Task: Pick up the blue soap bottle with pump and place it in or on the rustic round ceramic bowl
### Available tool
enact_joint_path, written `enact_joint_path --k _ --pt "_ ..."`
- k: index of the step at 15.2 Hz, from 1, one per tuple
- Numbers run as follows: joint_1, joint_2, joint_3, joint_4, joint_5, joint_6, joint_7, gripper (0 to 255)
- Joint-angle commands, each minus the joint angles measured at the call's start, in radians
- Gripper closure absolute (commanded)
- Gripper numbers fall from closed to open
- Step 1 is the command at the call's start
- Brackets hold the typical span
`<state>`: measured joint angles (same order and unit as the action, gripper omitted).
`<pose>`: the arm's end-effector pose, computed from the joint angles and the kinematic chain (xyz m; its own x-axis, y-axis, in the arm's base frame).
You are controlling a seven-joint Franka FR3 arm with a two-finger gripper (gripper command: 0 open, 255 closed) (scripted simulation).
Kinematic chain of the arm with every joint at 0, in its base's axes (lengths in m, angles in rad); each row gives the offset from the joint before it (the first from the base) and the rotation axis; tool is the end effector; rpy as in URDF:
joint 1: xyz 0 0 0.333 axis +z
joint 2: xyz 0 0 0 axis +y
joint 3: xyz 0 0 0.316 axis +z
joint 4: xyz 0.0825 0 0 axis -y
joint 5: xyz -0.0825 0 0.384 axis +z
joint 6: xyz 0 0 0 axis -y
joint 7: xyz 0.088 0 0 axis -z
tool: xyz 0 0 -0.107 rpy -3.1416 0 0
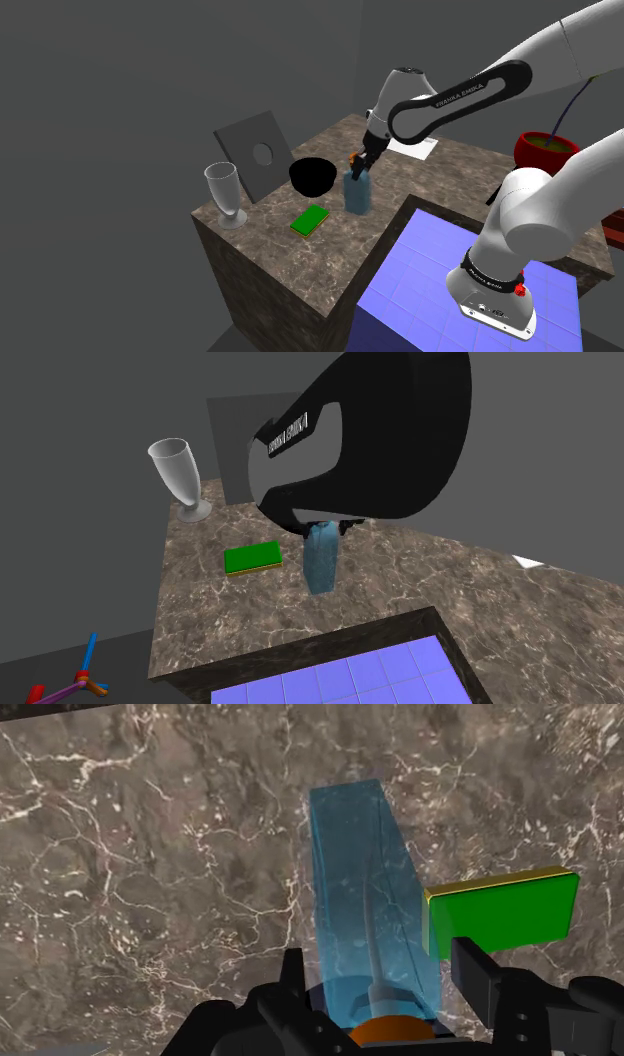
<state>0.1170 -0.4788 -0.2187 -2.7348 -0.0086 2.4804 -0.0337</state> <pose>0.3857 -0.0351 0.3836 0.9748 -0.0569 0.2156 -0.0390 -0.9955 -0.0862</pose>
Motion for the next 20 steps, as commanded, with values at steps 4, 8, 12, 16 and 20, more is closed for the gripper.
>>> enact_joint_path --k 4,8,12,16,20 --pt "-0.006 -0.044 0.010 0.040 -0.007 -0.084 0.011 255" --pt "-0.009 -0.073 0.017 0.075 -0.009 -0.148 0.018 255" --pt "-0.011 -0.097 0.024 0.114 -0.011 -0.210 0.024 255" --pt "-0.011 -0.115 0.030 0.156 -0.011 -0.270 0.030 255" --pt "-0.011 -0.129 0.035 0.200 -0.011 -0.328 0.034 255"
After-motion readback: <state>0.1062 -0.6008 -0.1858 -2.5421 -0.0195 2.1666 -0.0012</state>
